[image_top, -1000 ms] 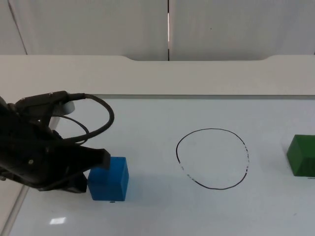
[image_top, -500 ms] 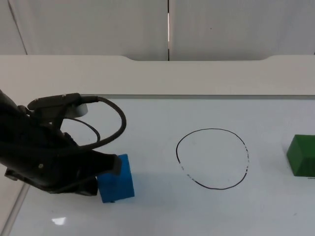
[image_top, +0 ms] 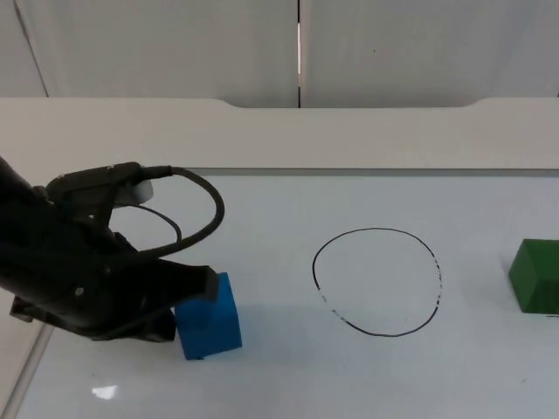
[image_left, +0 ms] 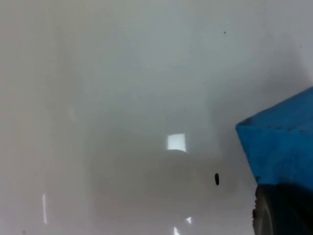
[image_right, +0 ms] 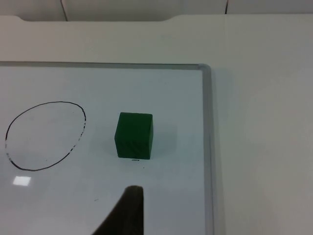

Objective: Push the two cubes into the marked area.

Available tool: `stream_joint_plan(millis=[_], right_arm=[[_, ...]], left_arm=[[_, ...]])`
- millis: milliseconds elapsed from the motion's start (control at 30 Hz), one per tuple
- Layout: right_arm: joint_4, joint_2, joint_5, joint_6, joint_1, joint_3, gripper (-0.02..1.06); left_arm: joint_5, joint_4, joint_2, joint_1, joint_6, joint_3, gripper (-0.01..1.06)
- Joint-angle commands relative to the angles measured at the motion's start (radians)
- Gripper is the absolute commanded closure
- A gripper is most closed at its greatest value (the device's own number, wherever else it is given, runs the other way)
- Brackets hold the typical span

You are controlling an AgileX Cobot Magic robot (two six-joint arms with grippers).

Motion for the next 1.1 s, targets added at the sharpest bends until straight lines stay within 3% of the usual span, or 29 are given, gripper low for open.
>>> stream_joint_plan(millis=[0, 467, 600, 733, 1067], right_arm=[[0.002, -0.004, -0.007, -0.005, -0.007, 0.001, -0.01], [0.002, -0.004, -0.007, -0.005, -0.007, 0.001, -0.01], [0.002, -0.004, -0.007, -0.005, -0.007, 0.001, -0.01], [0.002, -0.004, -0.007, -0.005, -0.007, 0.001, -0.01], [0.002, -0.004, -0.007, -0.005, -0.007, 0.001, -0.01]], left_arm=[[-0.008, -0.033, -0.002, -0.007, 0.009, -0.008, 1.05], [0.105, -0.103, 0.064, -0.007, 0.099, -0.056, 1.05], [0.127, -0.206, 0.064, -0.007, 0.195, -0.056, 1.05], [0.18, -0.378, 0.064, -0.007, 0.374, -0.056, 1.05], [0.201, -0.409, 0.108, -0.007, 0.401, -0.056, 1.05]])
